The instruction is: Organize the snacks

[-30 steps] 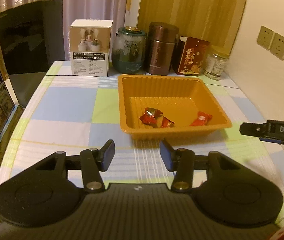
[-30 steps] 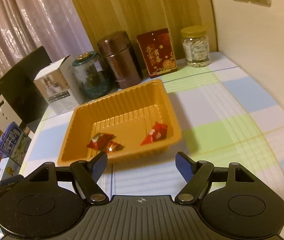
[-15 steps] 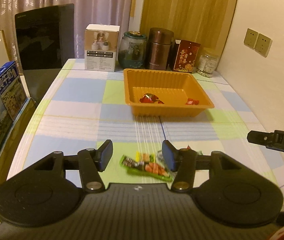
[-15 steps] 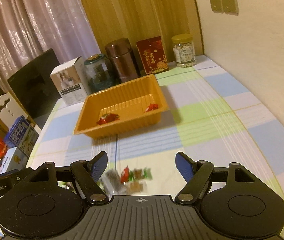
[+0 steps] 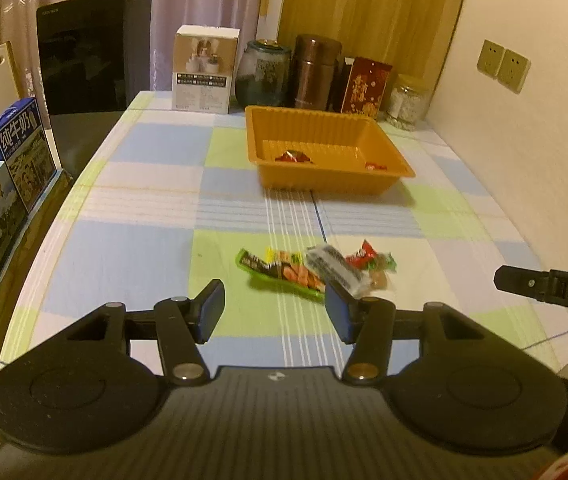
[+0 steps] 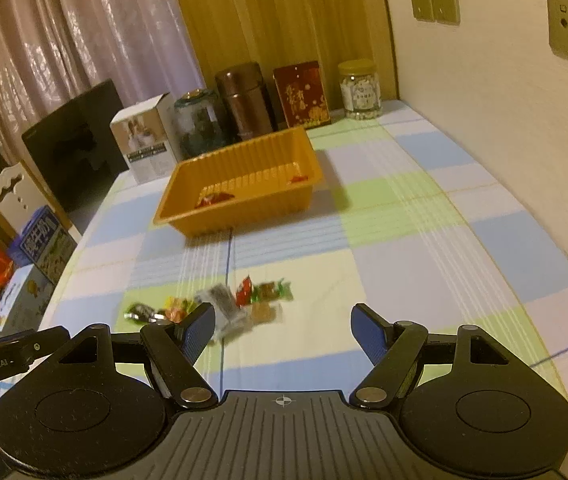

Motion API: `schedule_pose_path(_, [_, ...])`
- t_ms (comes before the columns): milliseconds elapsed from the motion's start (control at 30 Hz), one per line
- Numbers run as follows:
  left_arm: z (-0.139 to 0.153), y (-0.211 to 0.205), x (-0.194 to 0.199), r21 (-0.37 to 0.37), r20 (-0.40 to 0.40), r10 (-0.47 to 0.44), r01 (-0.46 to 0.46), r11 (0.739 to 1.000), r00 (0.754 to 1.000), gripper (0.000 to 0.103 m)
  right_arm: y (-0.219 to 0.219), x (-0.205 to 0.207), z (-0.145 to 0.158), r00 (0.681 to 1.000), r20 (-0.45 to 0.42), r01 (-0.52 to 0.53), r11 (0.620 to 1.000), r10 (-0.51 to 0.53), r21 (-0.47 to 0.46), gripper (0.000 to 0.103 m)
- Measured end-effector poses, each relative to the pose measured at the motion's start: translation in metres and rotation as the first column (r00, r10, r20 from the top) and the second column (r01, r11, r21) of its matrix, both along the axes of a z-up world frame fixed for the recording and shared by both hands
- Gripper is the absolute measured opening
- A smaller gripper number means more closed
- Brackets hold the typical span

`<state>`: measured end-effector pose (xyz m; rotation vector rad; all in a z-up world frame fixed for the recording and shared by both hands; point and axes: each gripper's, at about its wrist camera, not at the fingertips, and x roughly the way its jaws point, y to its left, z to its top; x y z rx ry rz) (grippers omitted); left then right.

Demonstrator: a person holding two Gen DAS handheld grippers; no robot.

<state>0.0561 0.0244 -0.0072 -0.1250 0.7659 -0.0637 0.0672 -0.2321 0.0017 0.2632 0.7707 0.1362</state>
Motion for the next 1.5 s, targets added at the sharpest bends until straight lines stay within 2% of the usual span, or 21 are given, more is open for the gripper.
schedule_pose_path(567, [-0.012,-0.006,0.001,0.03,-0.026,-0.027,0.027,0.999,0.999,0.053,-0.004,0.0,-0.01,1.0,-0.025,0.005,1.0,-0.005,0.008,0.075])
schedule_pose_path(1033, [-0.039,-0.006,0.019,0.092,-0.065,-0.087,0.093,0.991,0.994,0.055,-0.001,0.014,-0.03,0.998,-0.07,-0.007,1.0,0.007,-0.003,0.075])
schedule_pose_path(1100, [-0.042,-0.007,0.024,0.101,-0.07,-0.104,0.111,0.989,0.992,0.059,0.001,0.018,-0.033,0.997,-0.077,-0.013,1.0,0.012,-0.005,0.075])
schedule_pose_path(1333, [-0.053,-0.014,0.049,0.167,-0.084,-0.23,0.241,0.956,0.97,0.06,0.004,0.032,-0.047,0.995,-0.099,-0.026,1.0,0.024,-0.012,0.075])
schedule_pose_path(1500, [-0.061,-0.02,0.07,0.219,-0.103,-0.342,0.357,0.908,0.934,0.06,0.005,0.043,-0.06,0.992,-0.122,-0.03,0.999,0.028,-0.014,0.075])
